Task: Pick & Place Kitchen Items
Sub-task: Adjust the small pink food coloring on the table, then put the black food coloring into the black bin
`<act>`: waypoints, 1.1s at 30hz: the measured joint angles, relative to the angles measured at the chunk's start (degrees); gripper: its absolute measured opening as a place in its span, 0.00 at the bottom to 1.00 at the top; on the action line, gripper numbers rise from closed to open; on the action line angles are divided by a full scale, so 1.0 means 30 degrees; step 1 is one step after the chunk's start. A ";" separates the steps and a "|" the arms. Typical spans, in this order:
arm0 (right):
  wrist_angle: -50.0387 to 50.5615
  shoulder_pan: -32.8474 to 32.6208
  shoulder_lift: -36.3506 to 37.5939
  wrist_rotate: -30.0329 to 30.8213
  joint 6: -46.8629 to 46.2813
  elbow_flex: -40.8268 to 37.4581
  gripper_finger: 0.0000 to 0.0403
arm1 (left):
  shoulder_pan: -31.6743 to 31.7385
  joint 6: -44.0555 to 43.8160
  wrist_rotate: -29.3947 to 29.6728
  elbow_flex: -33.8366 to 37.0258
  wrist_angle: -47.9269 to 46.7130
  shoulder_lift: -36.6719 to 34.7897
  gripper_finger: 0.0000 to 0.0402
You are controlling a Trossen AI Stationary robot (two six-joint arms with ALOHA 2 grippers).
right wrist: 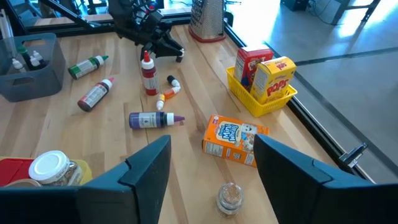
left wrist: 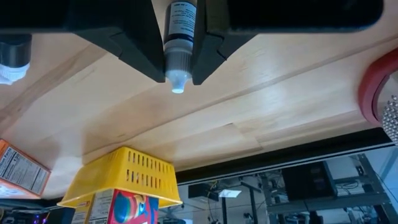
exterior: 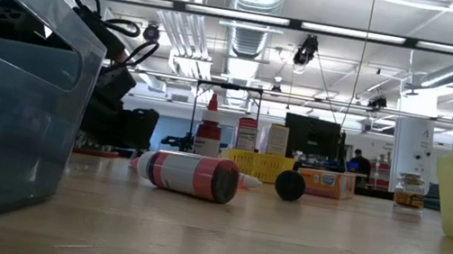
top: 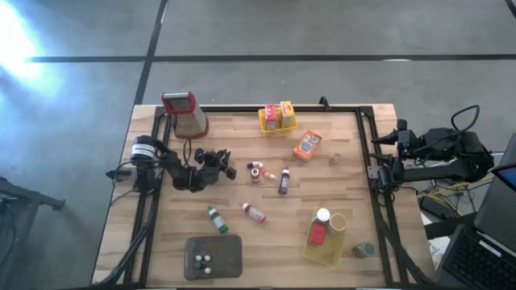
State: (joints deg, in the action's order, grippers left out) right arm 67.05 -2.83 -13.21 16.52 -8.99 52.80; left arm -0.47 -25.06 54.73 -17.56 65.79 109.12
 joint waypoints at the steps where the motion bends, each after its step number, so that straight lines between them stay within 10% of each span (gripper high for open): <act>1: 0.0000 0.0000 0.0000 0.0001 0.0001 0.0000 0.55 | 0.0000 0.0003 -0.0012 0.0000 -0.0017 0.0003 0.20; 33: 0.0000 -0.0007 0.0000 -0.0001 0.0007 0.0000 0.80 | -0.0007 0.0852 -0.0420 0.0051 -0.0433 -0.0136 0.42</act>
State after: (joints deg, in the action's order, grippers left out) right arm 67.05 -2.85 -13.21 16.52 -8.97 52.80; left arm -0.49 -22.50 53.47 -17.41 64.49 108.71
